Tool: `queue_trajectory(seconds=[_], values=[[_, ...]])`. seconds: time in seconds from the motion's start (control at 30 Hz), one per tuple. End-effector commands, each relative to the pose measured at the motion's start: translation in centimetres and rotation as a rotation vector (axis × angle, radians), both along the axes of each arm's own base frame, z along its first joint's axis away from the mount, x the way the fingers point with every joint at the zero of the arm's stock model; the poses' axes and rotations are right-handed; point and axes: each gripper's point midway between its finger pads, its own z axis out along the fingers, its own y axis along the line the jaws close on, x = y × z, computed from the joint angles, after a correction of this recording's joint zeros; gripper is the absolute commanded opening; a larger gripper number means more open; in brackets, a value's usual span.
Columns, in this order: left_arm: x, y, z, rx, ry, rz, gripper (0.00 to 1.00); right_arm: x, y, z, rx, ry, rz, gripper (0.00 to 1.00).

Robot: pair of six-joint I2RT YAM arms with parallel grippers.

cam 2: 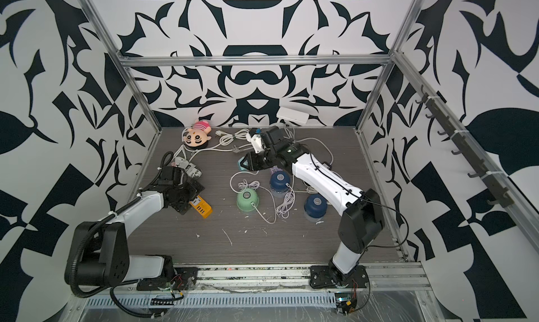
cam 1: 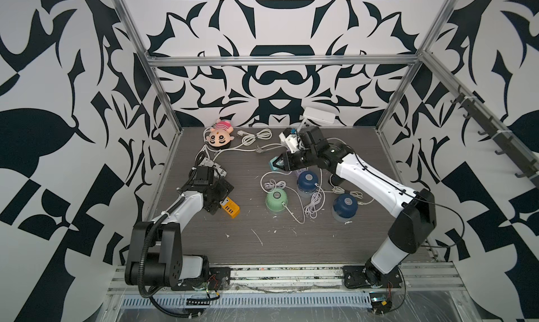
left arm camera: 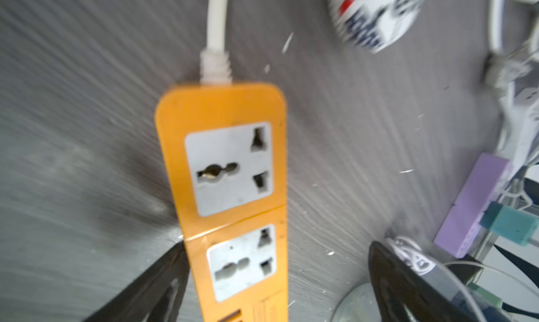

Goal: Charge the cordless meat grinders
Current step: Move the socket to the center of the board, then insert the plug into the socket.

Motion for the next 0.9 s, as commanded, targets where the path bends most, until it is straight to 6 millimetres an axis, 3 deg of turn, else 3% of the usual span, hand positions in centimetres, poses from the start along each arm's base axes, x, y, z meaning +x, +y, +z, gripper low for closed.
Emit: queue_trajectory(seconds=[0.0,0.13,0.3,0.4,0.57,0.7,0.87], values=[[0.9,1.9,5.7,0.113,-0.137,0.018,0.99,-1.0,2.7,3.2,-0.005,-0.144,0.099,0.00],[1.6,4.7,9.8,0.230,-0.216,0.005,0.99,-1.6,6.0,2.4,-0.059,-0.153,0.142,0.00],[3.6,10.1,11.2,0.112,-0.235,0.094,1.00,-2.5,10.6,0.1,-0.098,-0.157,0.190,0.00],[4.8,11.8,9.9,0.031,-0.209,0.115,1.00,-2.9,12.9,-1.6,-0.136,-0.158,0.216,0.00],[5.8,11.3,8.2,-0.055,-0.218,0.113,0.99,-3.0,15.4,-5.1,-0.219,-0.150,0.228,0.00],[5.4,11.6,6.1,-0.106,-0.222,0.165,0.99,-3.0,16.8,-7.8,-0.266,-0.128,0.235,0.00],[4.8,12.9,4.5,-0.175,-0.239,0.253,0.99,-2.8,17.7,-9.9,-0.302,-0.127,0.235,0.00]])
